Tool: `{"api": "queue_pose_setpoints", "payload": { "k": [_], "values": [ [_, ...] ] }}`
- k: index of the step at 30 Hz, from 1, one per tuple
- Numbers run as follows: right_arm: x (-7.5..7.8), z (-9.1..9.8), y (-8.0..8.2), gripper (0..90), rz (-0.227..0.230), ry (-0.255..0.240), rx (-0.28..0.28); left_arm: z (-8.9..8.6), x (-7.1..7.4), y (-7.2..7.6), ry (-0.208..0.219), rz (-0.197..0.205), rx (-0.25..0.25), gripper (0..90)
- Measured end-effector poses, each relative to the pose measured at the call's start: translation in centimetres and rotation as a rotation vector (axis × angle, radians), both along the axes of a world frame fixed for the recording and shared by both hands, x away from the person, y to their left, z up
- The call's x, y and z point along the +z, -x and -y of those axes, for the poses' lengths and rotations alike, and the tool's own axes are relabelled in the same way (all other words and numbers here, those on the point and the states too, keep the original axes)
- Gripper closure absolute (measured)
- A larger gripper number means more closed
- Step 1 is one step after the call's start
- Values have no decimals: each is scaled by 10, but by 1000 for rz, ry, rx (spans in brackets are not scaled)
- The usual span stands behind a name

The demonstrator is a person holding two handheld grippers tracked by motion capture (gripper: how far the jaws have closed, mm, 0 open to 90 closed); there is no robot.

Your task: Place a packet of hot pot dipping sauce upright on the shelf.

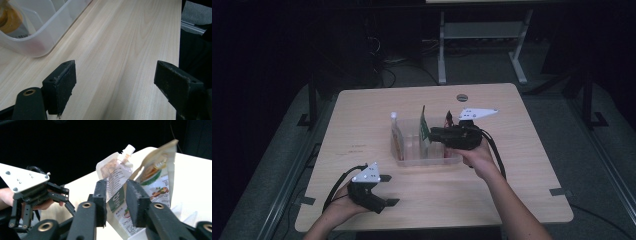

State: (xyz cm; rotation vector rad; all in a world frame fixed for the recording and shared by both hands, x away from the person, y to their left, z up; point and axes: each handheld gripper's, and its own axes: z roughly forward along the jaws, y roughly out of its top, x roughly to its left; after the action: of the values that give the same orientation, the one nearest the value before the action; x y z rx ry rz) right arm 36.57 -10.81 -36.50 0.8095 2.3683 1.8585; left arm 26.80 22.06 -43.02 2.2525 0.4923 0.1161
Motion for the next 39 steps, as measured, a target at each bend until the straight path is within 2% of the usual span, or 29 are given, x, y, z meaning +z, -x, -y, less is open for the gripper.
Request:
{"api": "queue_pose_setpoints", "payload": {
  "k": [6,11,14,17,19,23,26,31,39],
  "values": [
    [4,0,6,570,27,72,-5,-1,0,0,4,-2,7,174],
    [7,5,13,463,20,74,6,-1,1,-1,-2,2,5,174],
    [10,10,18,449,22,74,7,0,2,-1,1,4,3,174],
    [11,14,24,490,23,80,19,0,1,-1,-3,3,3,174],
    [9,15,29,596,21,90,42,1,1,-1,-1,6,1,174],
    [3,14,34,886,34,111,97,1,1,-1,1,4,3,174],
    [-1,5,36,899,40,130,167,1,1,0,4,6,3,174],
    [-4,-13,38,898,53,137,224,1,1,0,2,5,-1,174],
    [0,-28,26,898,65,122,219,0,1,0,1,2,-5,174]
  ]
}}
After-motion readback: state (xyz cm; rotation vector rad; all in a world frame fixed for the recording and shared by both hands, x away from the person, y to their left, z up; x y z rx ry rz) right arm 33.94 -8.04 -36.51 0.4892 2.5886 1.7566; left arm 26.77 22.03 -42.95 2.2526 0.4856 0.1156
